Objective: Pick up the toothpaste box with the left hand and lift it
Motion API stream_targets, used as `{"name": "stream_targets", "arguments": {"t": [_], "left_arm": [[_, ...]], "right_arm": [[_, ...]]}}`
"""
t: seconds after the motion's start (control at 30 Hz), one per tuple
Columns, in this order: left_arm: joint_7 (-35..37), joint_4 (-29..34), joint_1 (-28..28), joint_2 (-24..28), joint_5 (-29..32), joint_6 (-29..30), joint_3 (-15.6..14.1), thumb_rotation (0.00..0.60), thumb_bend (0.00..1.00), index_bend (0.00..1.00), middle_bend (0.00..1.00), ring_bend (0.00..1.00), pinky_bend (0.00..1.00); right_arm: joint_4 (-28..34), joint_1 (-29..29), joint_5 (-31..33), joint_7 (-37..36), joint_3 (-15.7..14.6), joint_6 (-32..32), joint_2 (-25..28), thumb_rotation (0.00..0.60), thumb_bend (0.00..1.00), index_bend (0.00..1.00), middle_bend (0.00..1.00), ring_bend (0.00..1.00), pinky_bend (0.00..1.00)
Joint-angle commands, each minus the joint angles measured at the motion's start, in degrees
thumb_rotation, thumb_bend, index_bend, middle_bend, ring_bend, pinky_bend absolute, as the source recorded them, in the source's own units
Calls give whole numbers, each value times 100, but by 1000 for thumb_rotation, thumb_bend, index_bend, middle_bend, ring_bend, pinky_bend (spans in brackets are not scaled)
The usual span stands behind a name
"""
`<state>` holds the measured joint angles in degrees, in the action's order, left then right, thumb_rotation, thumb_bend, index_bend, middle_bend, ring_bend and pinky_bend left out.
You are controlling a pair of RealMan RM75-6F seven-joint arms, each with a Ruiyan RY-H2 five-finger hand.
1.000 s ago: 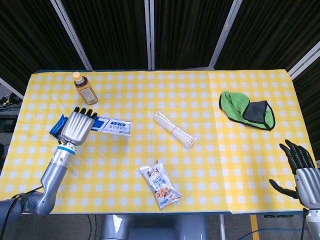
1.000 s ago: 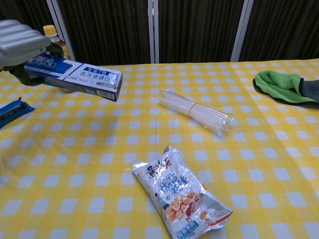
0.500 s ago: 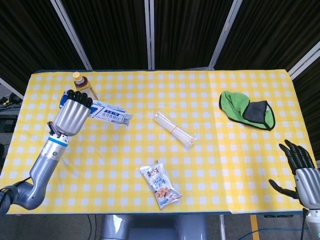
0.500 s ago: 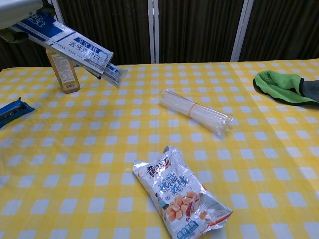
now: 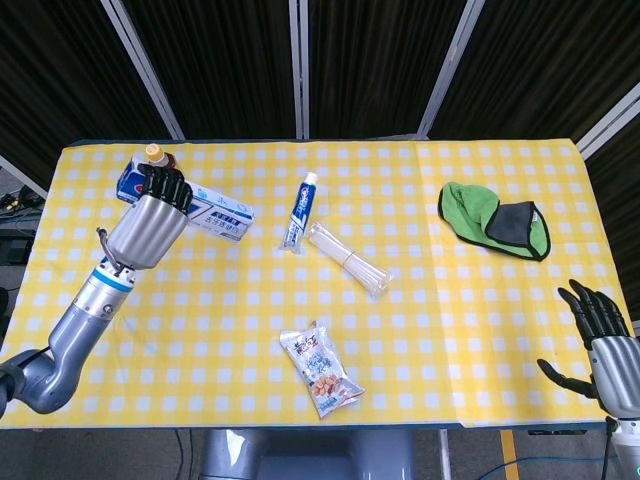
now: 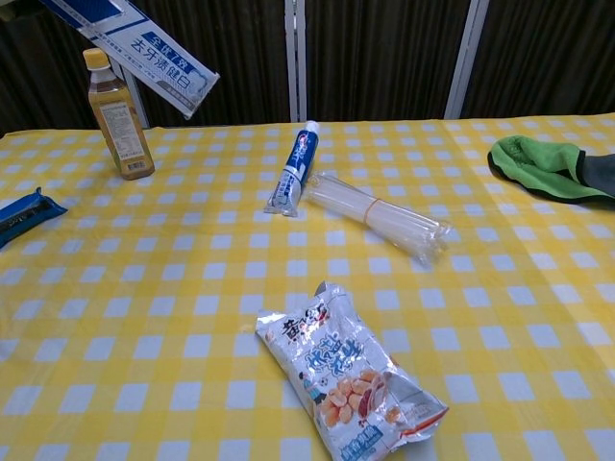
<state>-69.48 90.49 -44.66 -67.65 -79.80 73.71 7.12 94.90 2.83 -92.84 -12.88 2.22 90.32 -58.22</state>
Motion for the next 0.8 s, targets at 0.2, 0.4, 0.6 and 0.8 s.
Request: {"name": "stream_targets", "arguments": {"t": [0.2,0.4,0.6,0.8], "left_arm": [[578,387,186,101,226,-24,94,600,437,438,287,311,346],[1206,785,406,-79,717,-98,116,600,431,431,279,306,346],[1909,1164,595,-437,1731,-438,155,600,328,351,217,251,316],[2113,1212,572,-907,2283,-552,175,600,303,304,165,201,278]], "right_arm": [[10,1,-26,41,-13,-5,-14,600,80,0,0,0,0],[20,-5,-31,50,-14,10,-10,600,80,0,0,0,0],[17,3,-28,79,-20,-18,-20,600,80,0,0,0,0],[24,5,-17,118,-14,-22,-34,600,80,0,0,0,0]]}}
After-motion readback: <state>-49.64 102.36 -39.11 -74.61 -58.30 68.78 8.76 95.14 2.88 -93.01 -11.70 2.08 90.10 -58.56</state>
